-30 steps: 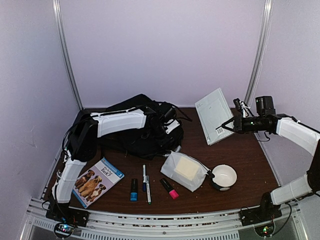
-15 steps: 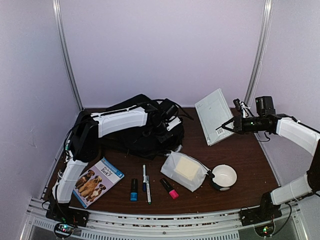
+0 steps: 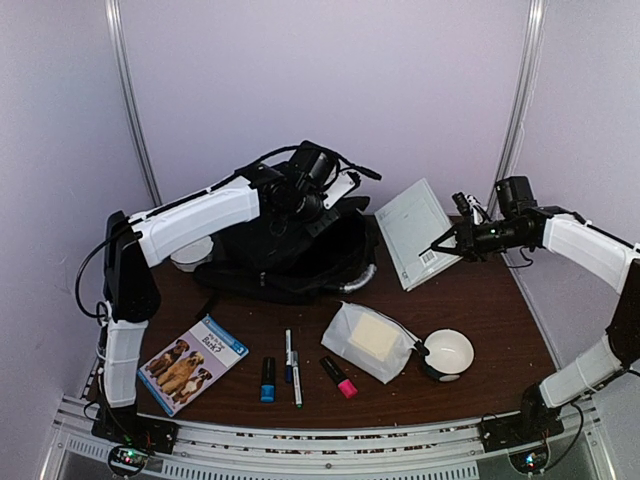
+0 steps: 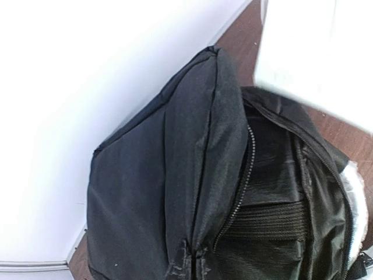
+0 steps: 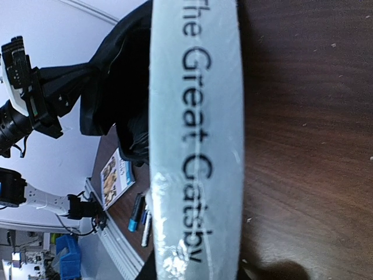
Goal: Pack the student bag
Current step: Open the largest pocket of the student bag, then place the book in the largest pocket of the bag.
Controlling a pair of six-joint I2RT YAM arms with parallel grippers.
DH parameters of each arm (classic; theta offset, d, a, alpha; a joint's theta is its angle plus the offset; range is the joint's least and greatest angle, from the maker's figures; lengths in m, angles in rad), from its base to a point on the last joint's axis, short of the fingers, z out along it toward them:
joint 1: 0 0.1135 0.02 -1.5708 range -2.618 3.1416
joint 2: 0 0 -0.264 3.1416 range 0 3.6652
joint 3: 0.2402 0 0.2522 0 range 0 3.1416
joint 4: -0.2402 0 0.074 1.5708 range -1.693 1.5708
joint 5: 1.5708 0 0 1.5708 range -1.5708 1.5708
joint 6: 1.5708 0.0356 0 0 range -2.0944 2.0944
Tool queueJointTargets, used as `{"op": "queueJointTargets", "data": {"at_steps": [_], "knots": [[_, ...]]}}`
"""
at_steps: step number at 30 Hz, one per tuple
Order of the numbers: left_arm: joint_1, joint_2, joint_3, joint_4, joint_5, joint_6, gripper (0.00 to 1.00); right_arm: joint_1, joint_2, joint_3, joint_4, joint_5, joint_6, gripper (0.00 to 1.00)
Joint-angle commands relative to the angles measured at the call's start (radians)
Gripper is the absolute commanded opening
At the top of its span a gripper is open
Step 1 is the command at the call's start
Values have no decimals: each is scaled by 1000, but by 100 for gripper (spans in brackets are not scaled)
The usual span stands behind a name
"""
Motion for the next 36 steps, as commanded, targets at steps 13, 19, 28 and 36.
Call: {"op": "queueJointTargets", "data": {"at_steps": [13,19,28,36], "knots": [[14,-64,16,215,46,25,0,147,40,-9,195,-324,403,0],[12,-121,-49,288,135,8,0,207,97,-5,267,-320,495,0],[1,-227,-212,410,310,27,0,228,252,91,264,-270,544,0],[-23,-239,-223,436,366,44,0,248,388,179,385,-305,628,0]]}}
